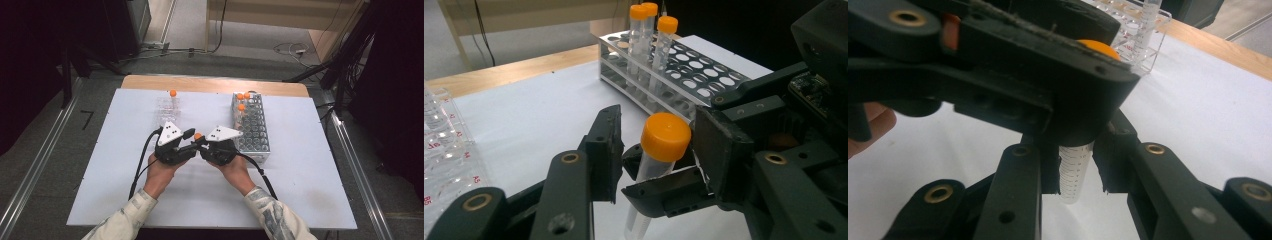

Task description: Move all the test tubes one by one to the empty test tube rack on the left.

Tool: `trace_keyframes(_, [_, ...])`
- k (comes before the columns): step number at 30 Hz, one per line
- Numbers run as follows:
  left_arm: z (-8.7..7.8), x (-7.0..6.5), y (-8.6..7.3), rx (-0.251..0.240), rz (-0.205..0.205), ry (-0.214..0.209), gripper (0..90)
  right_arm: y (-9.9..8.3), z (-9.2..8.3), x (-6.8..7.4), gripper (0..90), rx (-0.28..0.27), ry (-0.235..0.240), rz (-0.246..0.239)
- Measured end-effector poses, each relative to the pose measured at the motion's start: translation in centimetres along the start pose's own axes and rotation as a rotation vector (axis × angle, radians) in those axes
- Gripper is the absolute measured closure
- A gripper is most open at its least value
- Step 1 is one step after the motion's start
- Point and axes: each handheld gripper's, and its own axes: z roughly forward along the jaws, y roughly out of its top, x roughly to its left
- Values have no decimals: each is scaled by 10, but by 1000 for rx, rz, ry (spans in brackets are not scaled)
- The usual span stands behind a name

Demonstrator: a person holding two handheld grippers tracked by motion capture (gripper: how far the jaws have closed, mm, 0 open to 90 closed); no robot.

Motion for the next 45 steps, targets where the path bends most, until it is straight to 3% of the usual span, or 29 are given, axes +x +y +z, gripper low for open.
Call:
trace_keyframes(8, [1,-1,-1,2,1,-7,683,0,0,0,715,-1,2,3])
trace_keyframes(15, [1,0,-1,-2,-8,-3,700,0,0,0,707,0,5,10])
trace_keyframes(21, [-1,5,-1,-4,-31,7,701,-1,1,-1,379,10,-11,19])
trace_keyframes(24, [-2,9,1,-19,-47,18,702,-1,1,-4,306,20,-7,38])
trace_keyframes(28, [-9,20,8,-45,-71,44,702,0,-3,-7,244,18,-13,55])
trace_keyframes(31, [-14,31,15,-68,-115,55,703,1,-6,-10,226,13,-20,73])
trace_keyframes(37, [-14,52,35,-76,-116,128,702,3,-11,-10,224,3,-22,73])
trace_keyframes(45, [-3,76,55,-91,-145,184,703,3,-13,-9,225,5,-20,69])
